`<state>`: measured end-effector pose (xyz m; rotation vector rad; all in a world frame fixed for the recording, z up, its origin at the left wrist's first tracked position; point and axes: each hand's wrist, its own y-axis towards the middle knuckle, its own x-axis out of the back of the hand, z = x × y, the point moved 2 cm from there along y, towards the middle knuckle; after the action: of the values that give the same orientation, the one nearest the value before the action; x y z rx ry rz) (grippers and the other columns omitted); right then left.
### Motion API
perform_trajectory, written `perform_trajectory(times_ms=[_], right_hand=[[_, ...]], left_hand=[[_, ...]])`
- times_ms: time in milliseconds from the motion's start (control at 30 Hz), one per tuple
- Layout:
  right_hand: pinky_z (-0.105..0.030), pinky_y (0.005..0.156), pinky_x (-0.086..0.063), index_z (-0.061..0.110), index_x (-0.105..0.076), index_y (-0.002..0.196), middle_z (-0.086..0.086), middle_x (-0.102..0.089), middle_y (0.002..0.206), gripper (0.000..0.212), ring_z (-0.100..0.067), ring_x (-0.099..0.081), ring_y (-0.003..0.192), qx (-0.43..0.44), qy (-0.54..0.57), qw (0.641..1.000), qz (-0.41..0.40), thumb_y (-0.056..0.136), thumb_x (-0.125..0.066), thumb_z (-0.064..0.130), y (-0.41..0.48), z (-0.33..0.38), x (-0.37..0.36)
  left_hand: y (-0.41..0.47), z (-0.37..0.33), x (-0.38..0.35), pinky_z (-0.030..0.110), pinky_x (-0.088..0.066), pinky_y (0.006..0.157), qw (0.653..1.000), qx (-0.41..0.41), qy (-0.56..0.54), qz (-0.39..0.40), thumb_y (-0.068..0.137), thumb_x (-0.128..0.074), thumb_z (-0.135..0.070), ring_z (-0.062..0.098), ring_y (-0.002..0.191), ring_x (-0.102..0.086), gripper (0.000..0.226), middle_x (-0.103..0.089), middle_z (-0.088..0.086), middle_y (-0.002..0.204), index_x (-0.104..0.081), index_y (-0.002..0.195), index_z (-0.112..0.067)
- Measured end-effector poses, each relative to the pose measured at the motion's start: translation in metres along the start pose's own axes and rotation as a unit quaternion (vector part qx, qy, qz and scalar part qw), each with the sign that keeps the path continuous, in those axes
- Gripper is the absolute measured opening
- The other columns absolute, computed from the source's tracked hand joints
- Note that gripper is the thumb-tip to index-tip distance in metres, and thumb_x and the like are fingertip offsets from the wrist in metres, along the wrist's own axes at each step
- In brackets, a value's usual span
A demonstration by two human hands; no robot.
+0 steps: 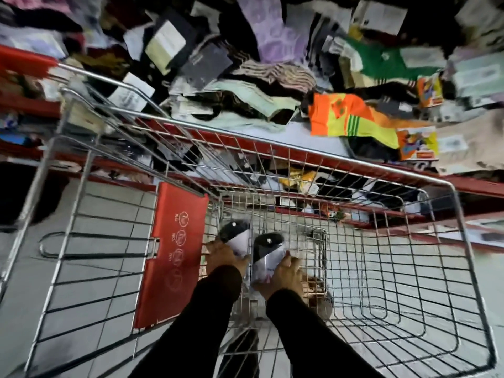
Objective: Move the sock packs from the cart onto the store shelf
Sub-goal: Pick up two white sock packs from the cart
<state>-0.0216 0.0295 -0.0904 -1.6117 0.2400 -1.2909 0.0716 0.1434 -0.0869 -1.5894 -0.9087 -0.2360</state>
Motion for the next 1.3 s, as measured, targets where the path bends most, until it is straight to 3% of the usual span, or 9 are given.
perform_trajectory(times_ms=[233,367,467,567,867,967,1033,1100,1300], right_hand=[[-0.042,0.102,-0.044,0.006,0.001,0.154,-0.014,-0.023,0.152,0.142,-0.032,-0.034,0.139,-0.008,-0.026,0.997,-0.070,0.056,-0.076,0.075,0.011,0.003,-0.020],[-0.042,0.101,-0.045,0.008,-0.017,0.144,-0.014,-0.033,0.144,0.116,-0.033,-0.039,0.132,-0.008,-0.035,0.997,-0.061,0.063,-0.074,0.069,0.013,-0.003,-0.012],[-0.044,0.107,-0.042,0.011,-0.016,0.147,-0.014,-0.035,0.146,0.104,-0.035,-0.039,0.135,0.004,-0.046,0.997,-0.065,0.075,-0.066,0.067,0.010,-0.012,0.008],[-0.044,0.109,-0.040,0.010,-0.014,0.150,-0.013,-0.035,0.148,0.108,-0.035,-0.039,0.136,0.003,-0.008,0.997,-0.077,0.074,-0.061,0.071,-0.001,-0.020,0.034],[-0.048,0.115,-0.037,0.011,-0.003,0.155,-0.020,-0.028,0.158,0.139,-0.038,-0.032,0.144,0.058,0.113,0.980,-0.153,0.054,-0.082,0.065,-0.077,-0.019,0.127],[-0.045,0.116,-0.031,0.009,-0.007,0.155,-0.022,-0.024,0.160,0.139,-0.038,-0.028,0.146,0.102,0.151,0.961,-0.210,0.052,-0.083,0.064,-0.112,-0.010,0.165],[-0.047,0.115,-0.037,0.006,-0.016,0.152,-0.023,-0.034,0.154,0.133,-0.038,-0.035,0.142,0.140,0.175,0.940,-0.257,0.051,-0.082,0.062,-0.129,-0.002,0.190],[-0.047,0.114,-0.038,0.004,-0.021,0.149,-0.022,-0.038,0.151,0.129,-0.038,-0.038,0.139,0.183,0.208,0.916,-0.289,0.051,-0.082,0.060,-0.150,0.009,0.216],[-0.045,0.114,-0.037,0.004,-0.026,0.145,-0.015,-0.040,0.145,0.119,-0.031,-0.037,0.138,0.295,0.251,0.841,-0.377,0.054,-0.085,0.053,-0.204,0.050,0.291]], left_hand=[[0.015,0.007,-0.019,0.041,-0.038,0.110,0.998,0.040,-0.021,-0.052,0.067,-0.086,-0.043,0.039,0.135,-0.042,0.116,-0.032,0.020,0.148,-0.016,0.150,-0.001],[0.015,0.006,-0.013,0.041,-0.043,0.107,0.997,0.049,-0.018,-0.050,0.060,-0.090,-0.045,0.037,0.128,-0.049,0.109,-0.040,0.019,0.140,-0.031,0.139,0.002],[0.005,0.005,-0.003,0.041,-0.046,0.105,0.998,0.042,-0.024,-0.050,0.062,-0.089,-0.043,0.037,0.125,-0.052,0.103,-0.042,0.019,0.138,-0.034,0.137,0.002],[-0.014,-0.002,0.011,0.037,-0.046,0.102,0.997,0.025,-0.024,-0.067,0.064,-0.087,-0.043,0.036,0.122,-0.053,0.102,-0.043,0.018,0.137,-0.033,0.137,0.004],[-0.110,-0.046,0.088,0.028,-0.047,0.088,0.977,-0.071,-0.136,-0.148,0.061,-0.089,-0.042,0.031,0.110,-0.056,0.085,-0.047,0.014,0.126,-0.045,0.122,-0.002],[-0.148,-0.062,0.124,0.035,-0.051,0.093,0.959,-0.121,-0.169,-0.194,0.059,-0.091,-0.041,0.032,0.109,-0.057,0.079,-0.051,0.015,0.120,-0.051,0.116,-0.001],[-0.163,-0.072,0.147,0.042,-0.049,0.100,0.938,-0.153,-0.210,-0.230,0.058,-0.093,-0.035,0.036,0.117,-0.054,0.093,-0.050,0.020,0.127,-0.047,0.128,0.005],[-0.179,-0.083,0.172,0.038,-0.044,0.107,0.914,-0.183,-0.242,-0.268,0.057,-0.094,-0.032,0.035,0.123,-0.051,0.103,-0.048,0.019,0.134,-0.041,0.138,0.004],[-0.218,-0.119,0.247,0.027,-0.042,0.102,0.847,-0.295,-0.286,-0.337,0.064,-0.091,-0.032,0.028,0.127,-0.053,0.101,-0.046,0.009,0.144,-0.033,0.145,-0.013]])
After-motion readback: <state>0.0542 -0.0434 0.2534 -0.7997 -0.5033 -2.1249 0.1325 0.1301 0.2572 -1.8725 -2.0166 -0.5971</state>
